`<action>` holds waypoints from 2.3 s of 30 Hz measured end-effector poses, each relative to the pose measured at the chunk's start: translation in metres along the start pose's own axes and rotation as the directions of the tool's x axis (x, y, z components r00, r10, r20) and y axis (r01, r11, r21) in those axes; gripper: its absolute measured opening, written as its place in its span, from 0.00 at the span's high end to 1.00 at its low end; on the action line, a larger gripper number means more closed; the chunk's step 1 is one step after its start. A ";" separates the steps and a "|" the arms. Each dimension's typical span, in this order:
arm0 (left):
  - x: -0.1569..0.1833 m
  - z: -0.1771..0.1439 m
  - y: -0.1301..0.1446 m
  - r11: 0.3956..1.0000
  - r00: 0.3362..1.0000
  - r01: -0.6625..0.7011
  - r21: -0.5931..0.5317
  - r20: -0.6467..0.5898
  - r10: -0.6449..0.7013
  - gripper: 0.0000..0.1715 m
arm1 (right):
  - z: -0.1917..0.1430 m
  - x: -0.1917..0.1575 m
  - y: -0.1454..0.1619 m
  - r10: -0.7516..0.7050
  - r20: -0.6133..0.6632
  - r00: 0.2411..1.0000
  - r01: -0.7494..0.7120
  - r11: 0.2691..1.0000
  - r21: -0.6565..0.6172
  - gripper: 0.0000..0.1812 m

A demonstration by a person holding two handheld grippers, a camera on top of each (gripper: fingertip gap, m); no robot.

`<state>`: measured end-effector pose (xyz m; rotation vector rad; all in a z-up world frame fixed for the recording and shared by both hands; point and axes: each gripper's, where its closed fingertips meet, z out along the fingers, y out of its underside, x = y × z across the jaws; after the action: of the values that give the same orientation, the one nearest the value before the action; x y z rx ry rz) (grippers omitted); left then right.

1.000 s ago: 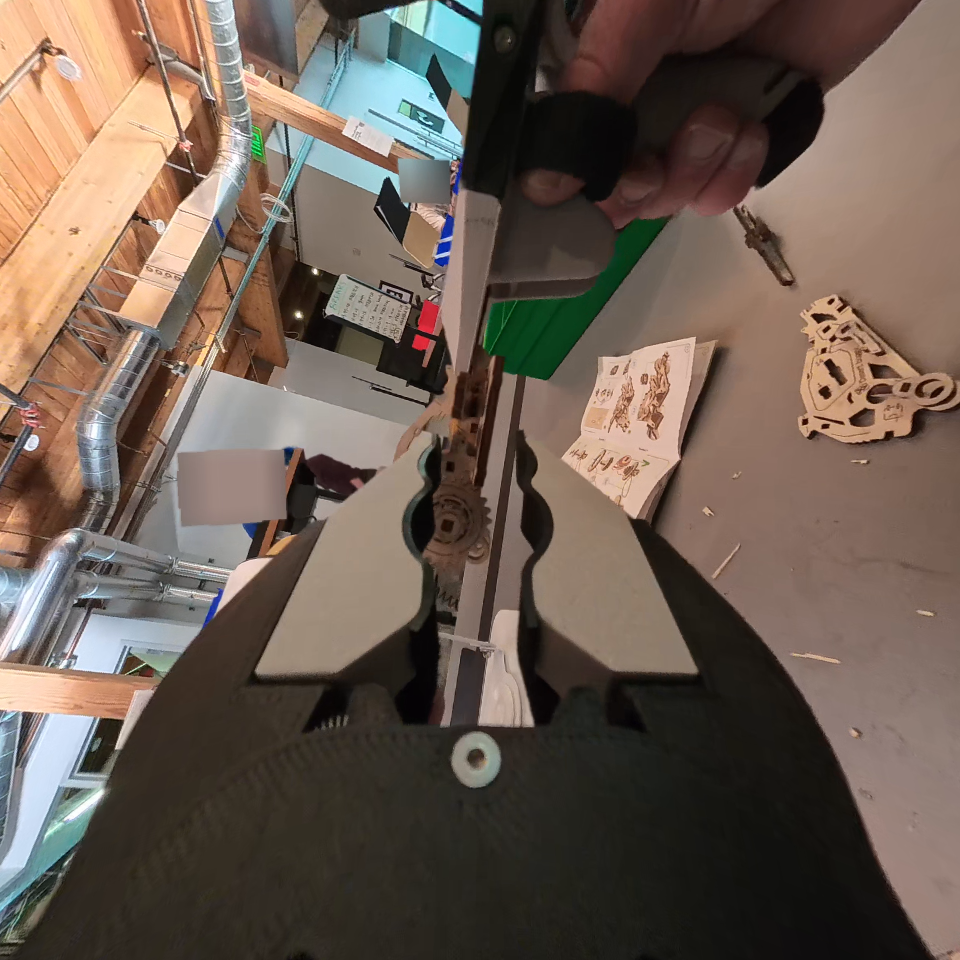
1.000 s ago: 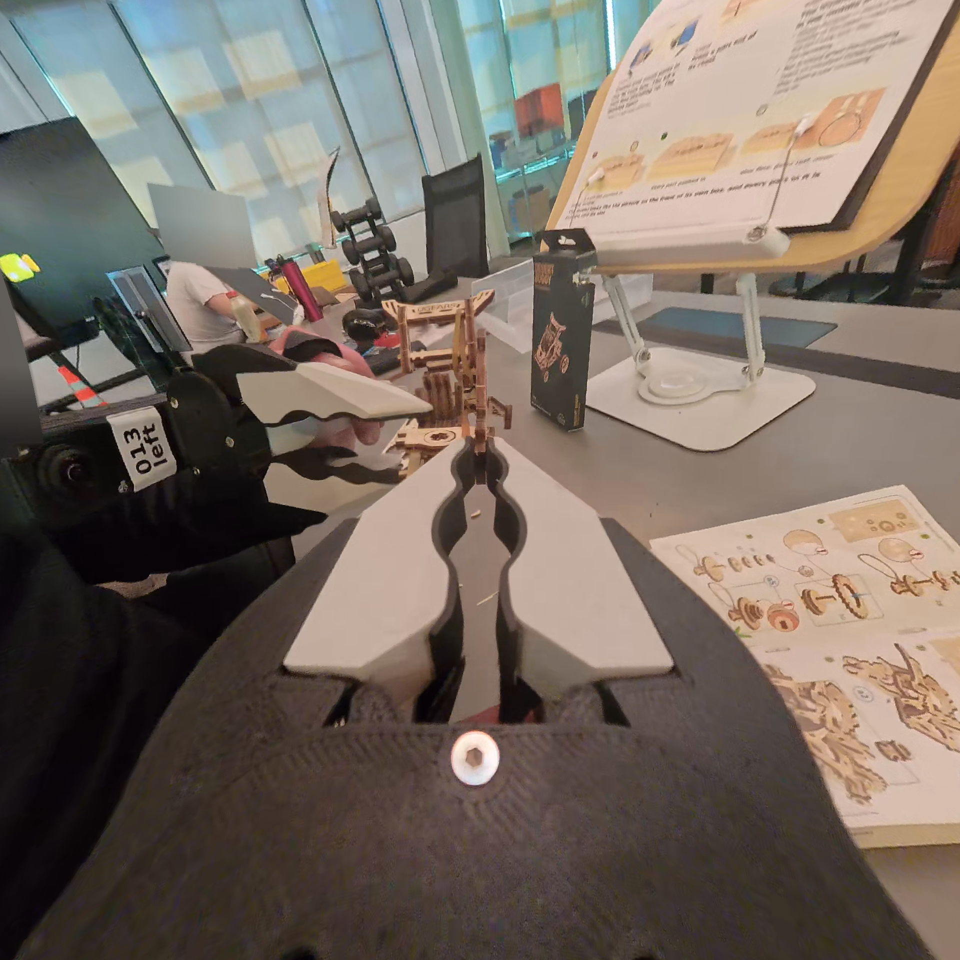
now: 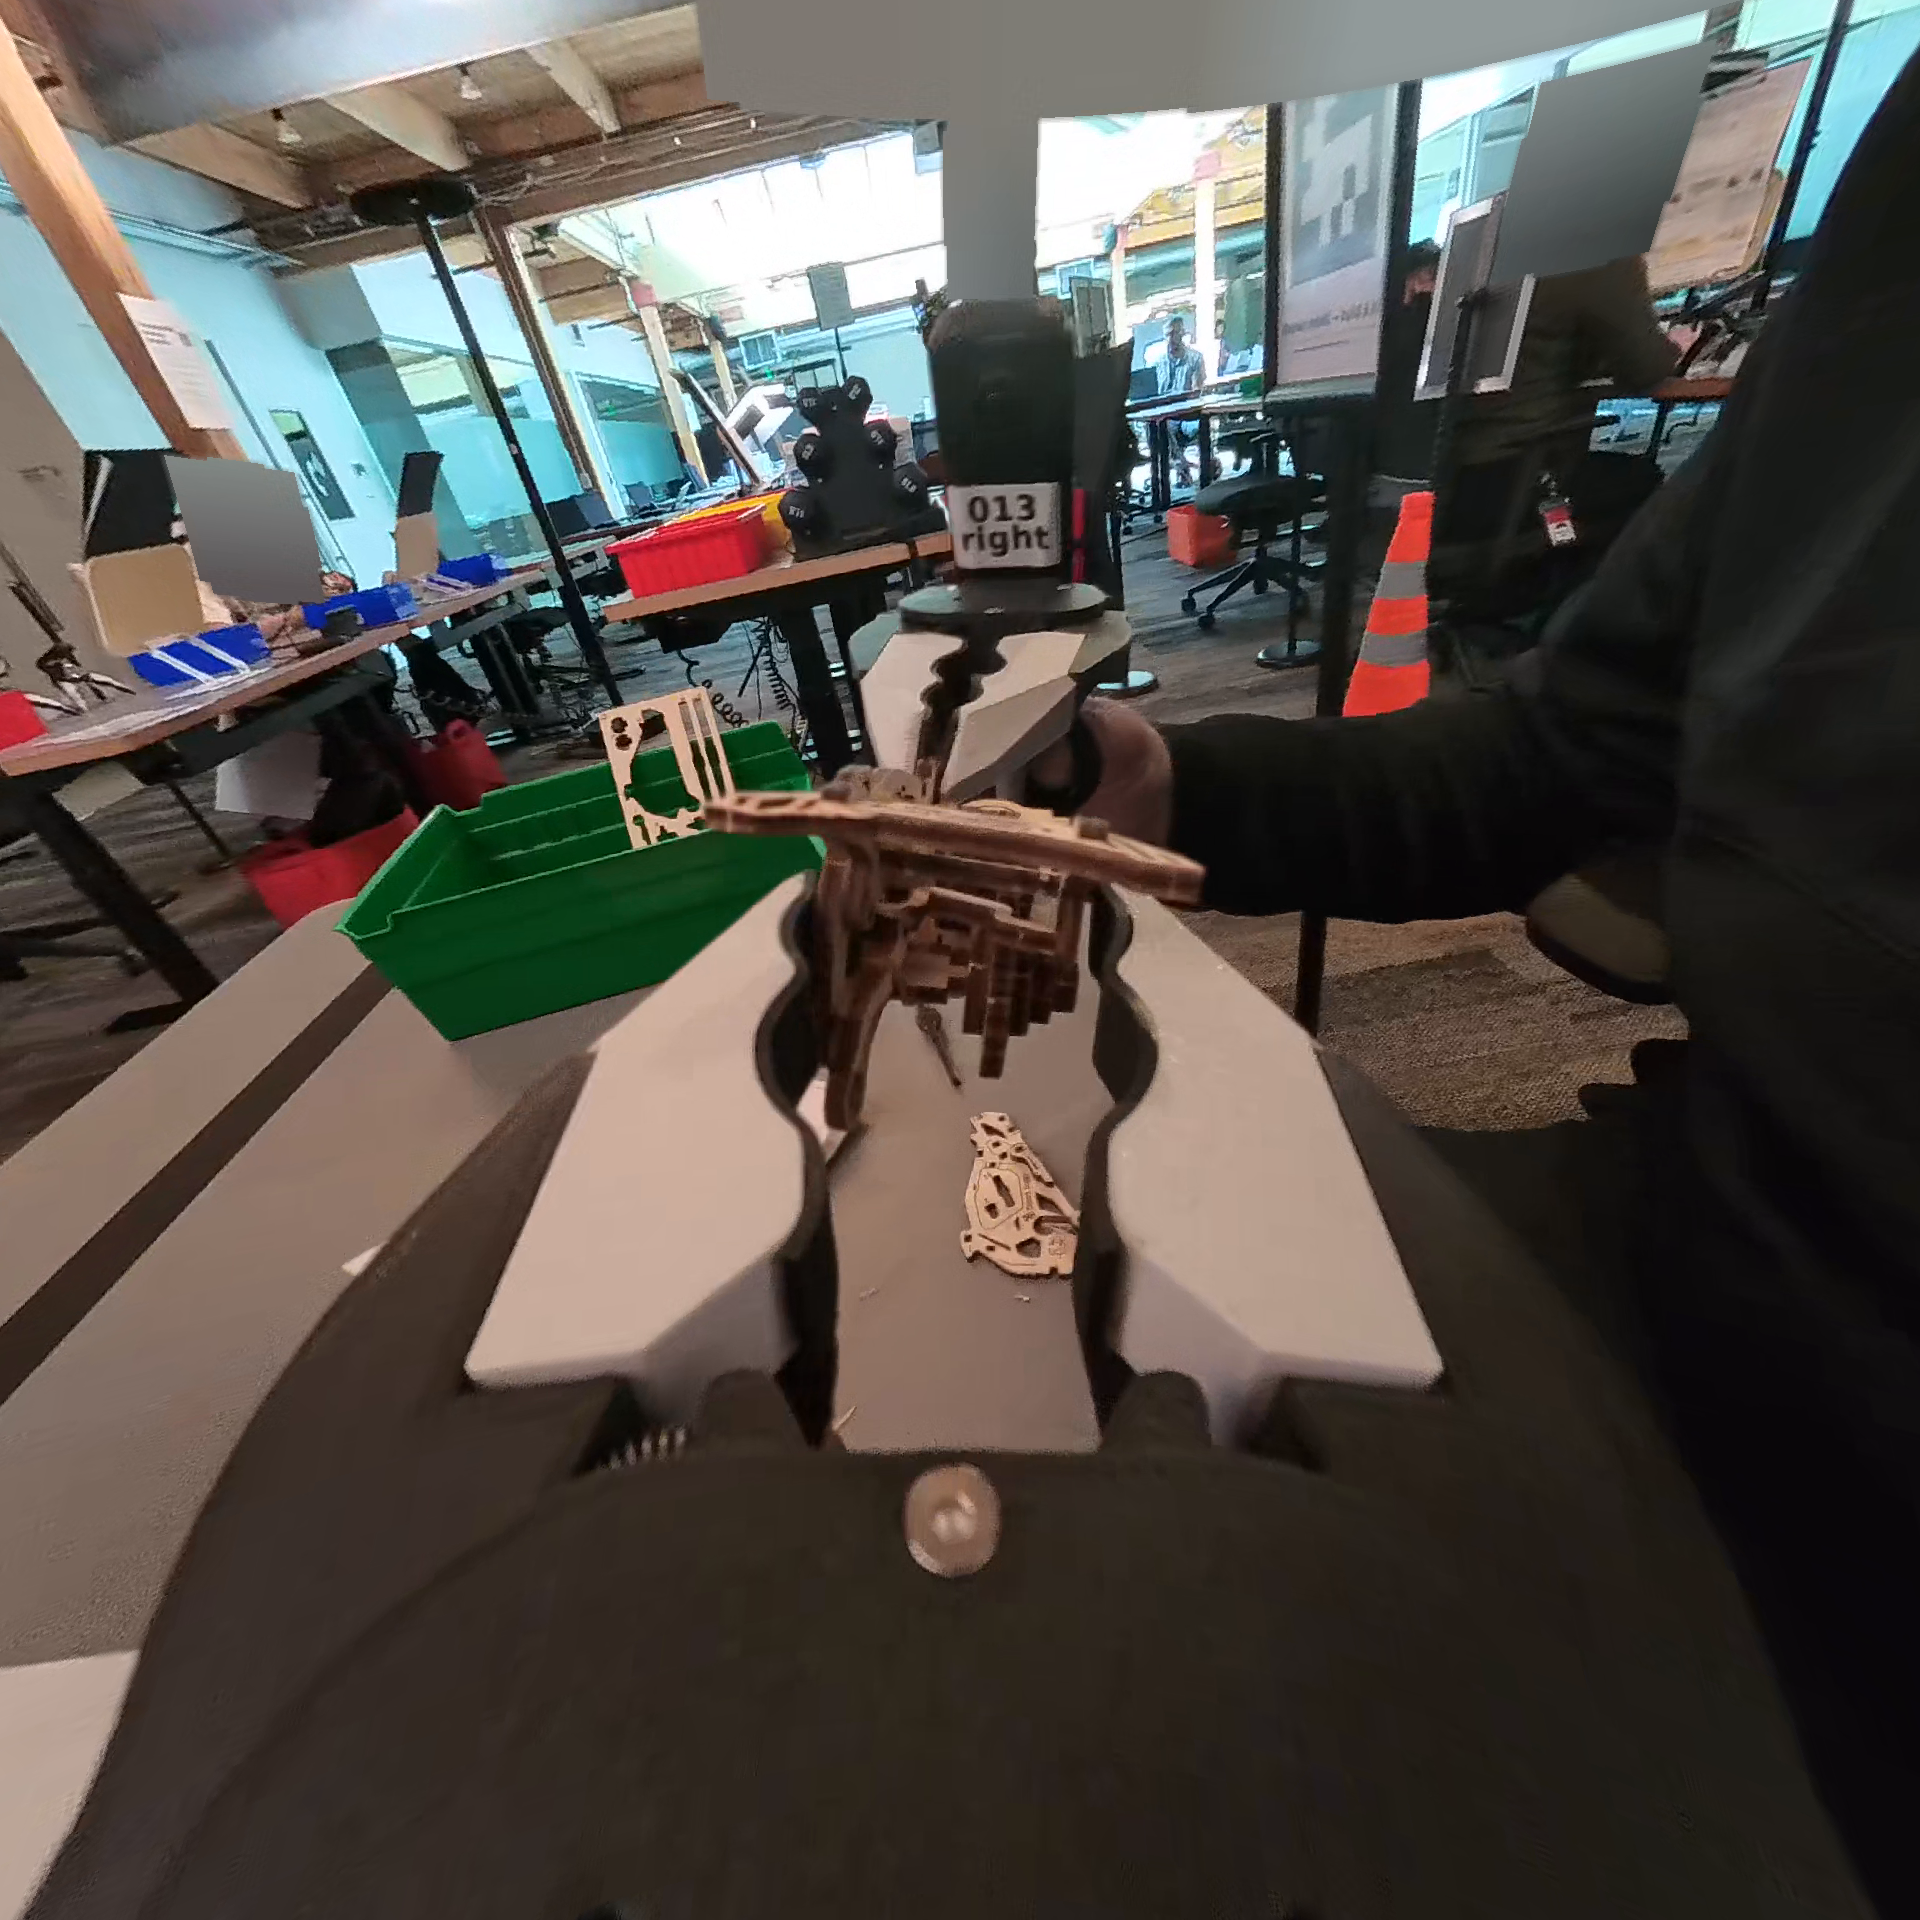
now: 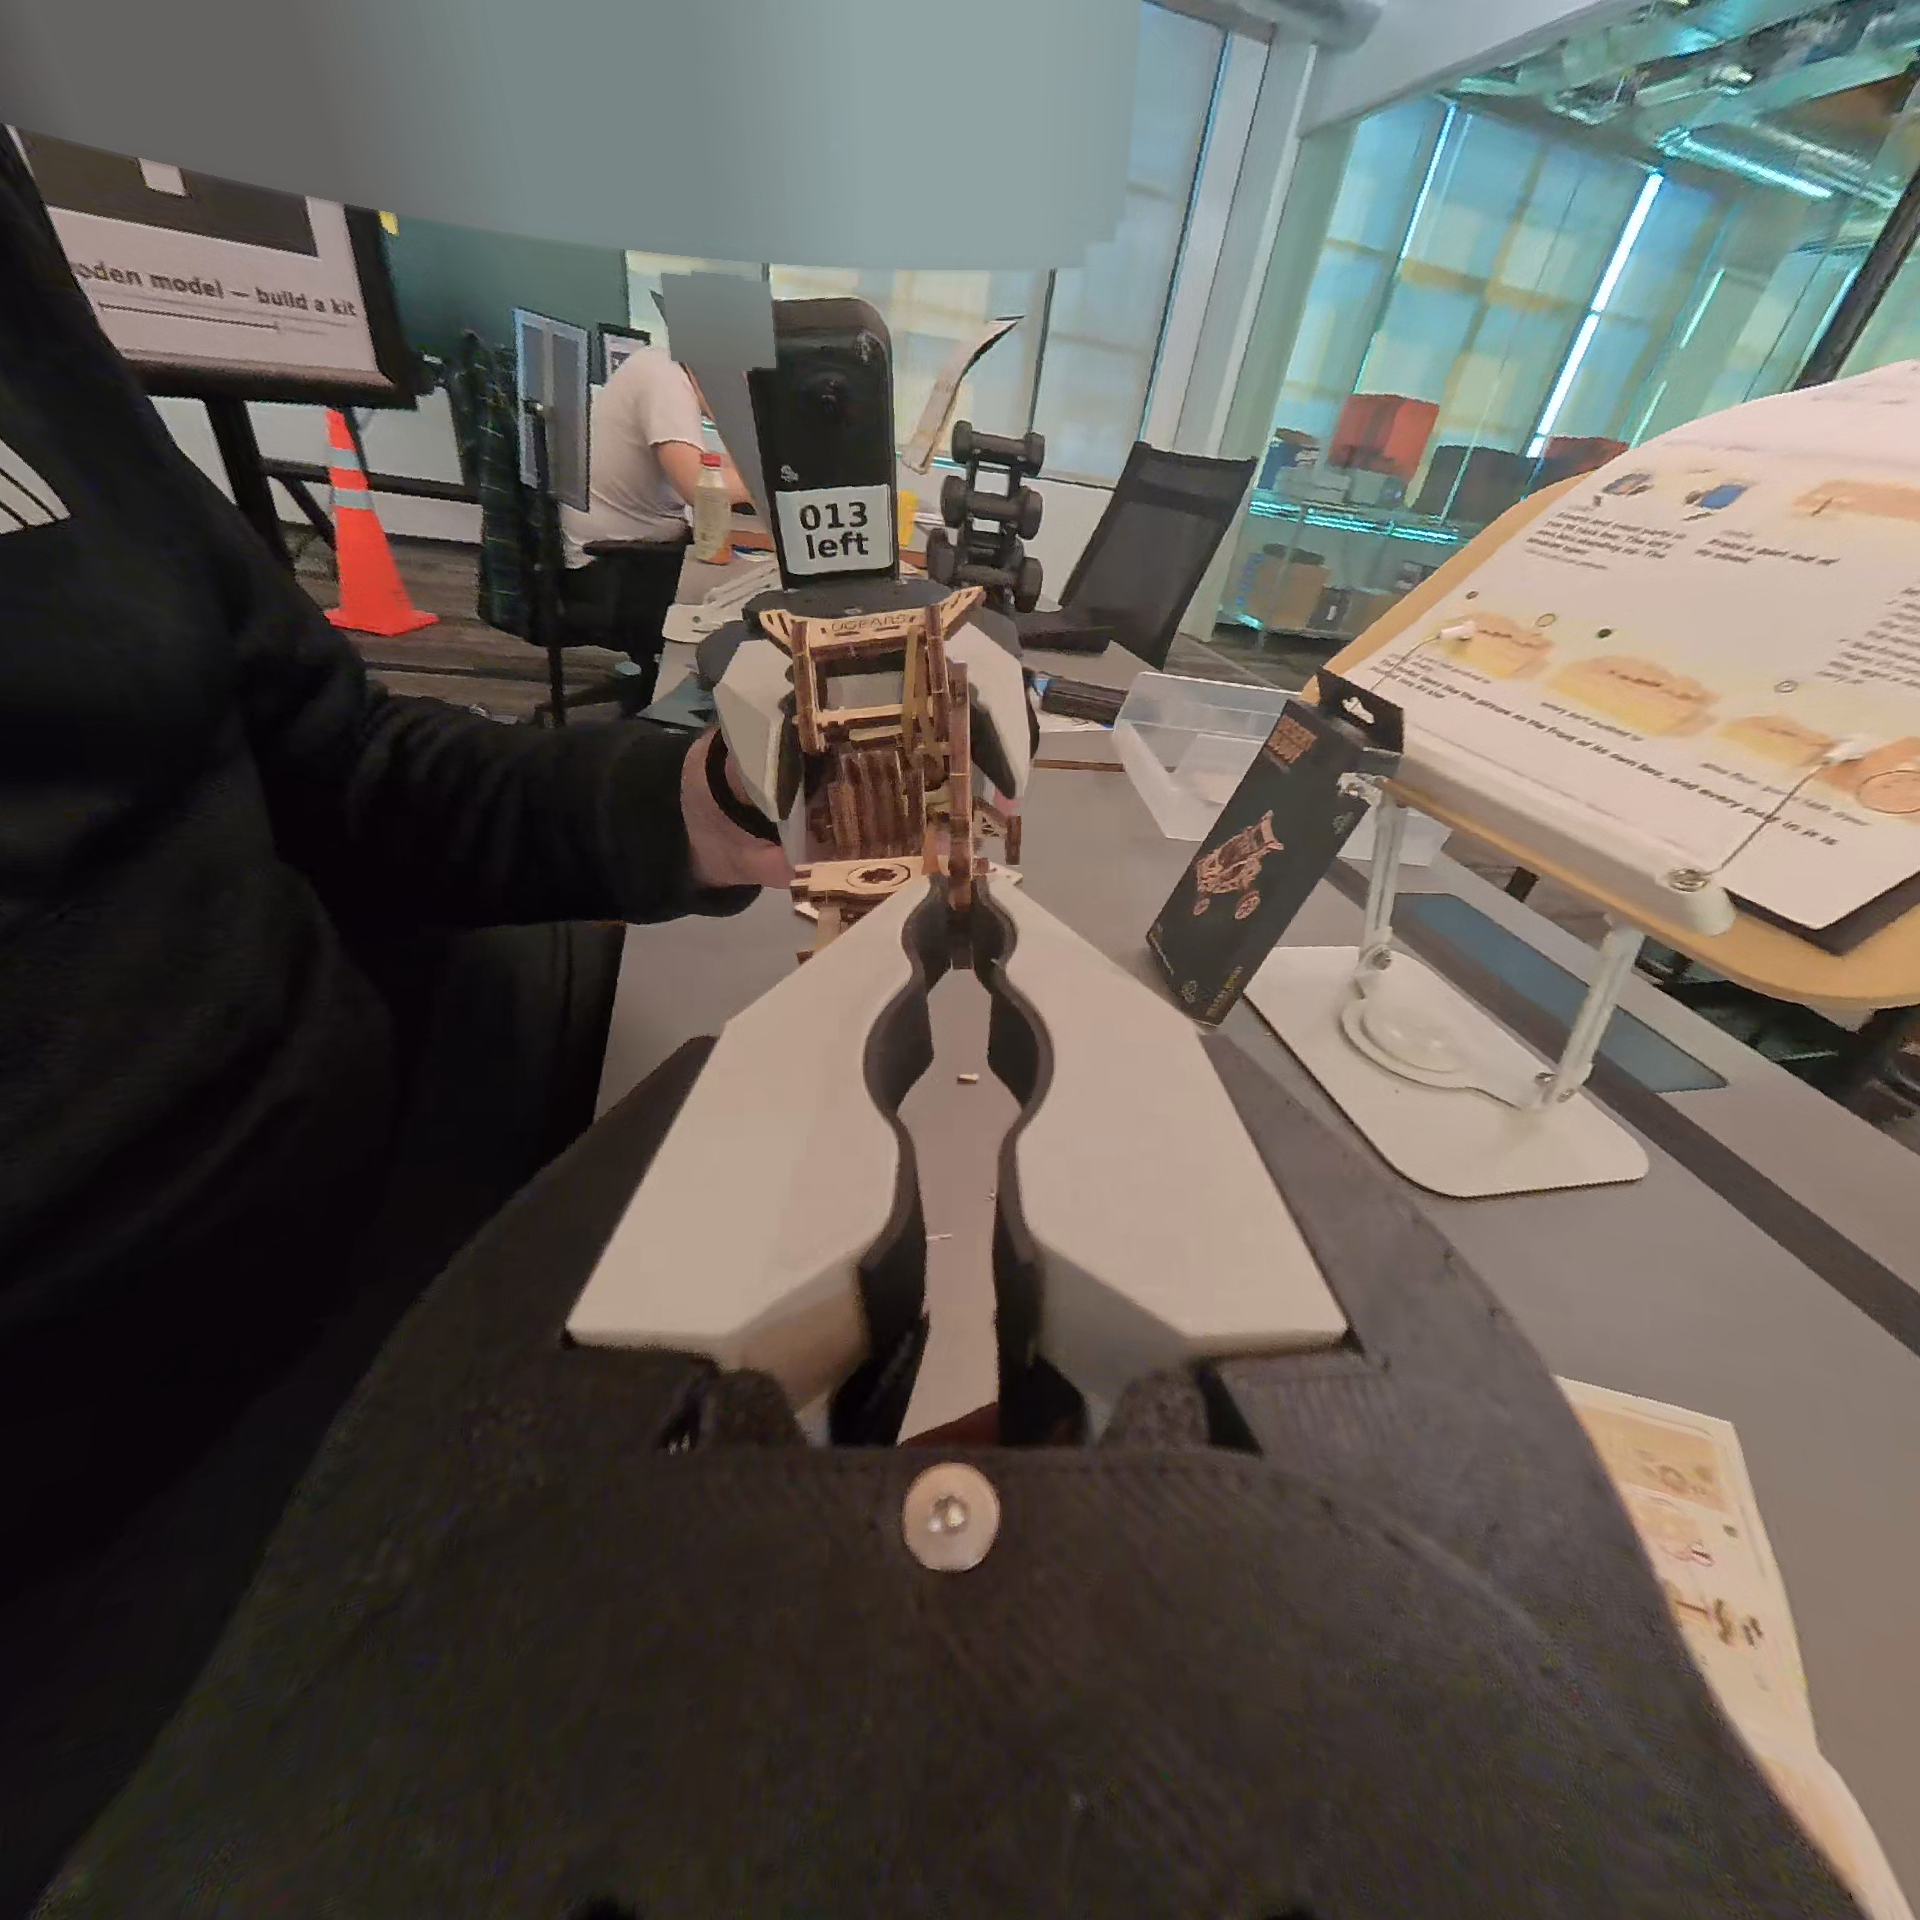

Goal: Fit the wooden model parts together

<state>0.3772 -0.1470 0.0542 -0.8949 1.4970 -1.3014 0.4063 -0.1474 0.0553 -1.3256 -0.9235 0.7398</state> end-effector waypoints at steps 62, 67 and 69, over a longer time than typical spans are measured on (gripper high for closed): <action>-0.032 -0.016 -0.008 0.921 0.941 0.321 0.218 0.037 -0.337 0.93 | 0.023 0.005 0.017 0.450 0.373 0.812 -0.511 0.856 0.079 0.79; -0.032 -0.014 -0.007 0.946 0.951 0.270 0.181 0.103 -0.291 0.97 | 0.023 0.006 0.019 0.443 0.376 0.814 -0.508 0.856 0.090 0.79; -0.034 -0.014 -0.006 0.954 0.951 0.246 0.170 0.146 -0.271 0.97 | 0.024 0.007 0.021 0.440 0.368 0.819 -0.503 0.860 0.091 0.79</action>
<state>0.3735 -0.1122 0.0662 -1.1007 1.1625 -1.4673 0.3895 -0.1277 0.0351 -1.2962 -0.7639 1.4460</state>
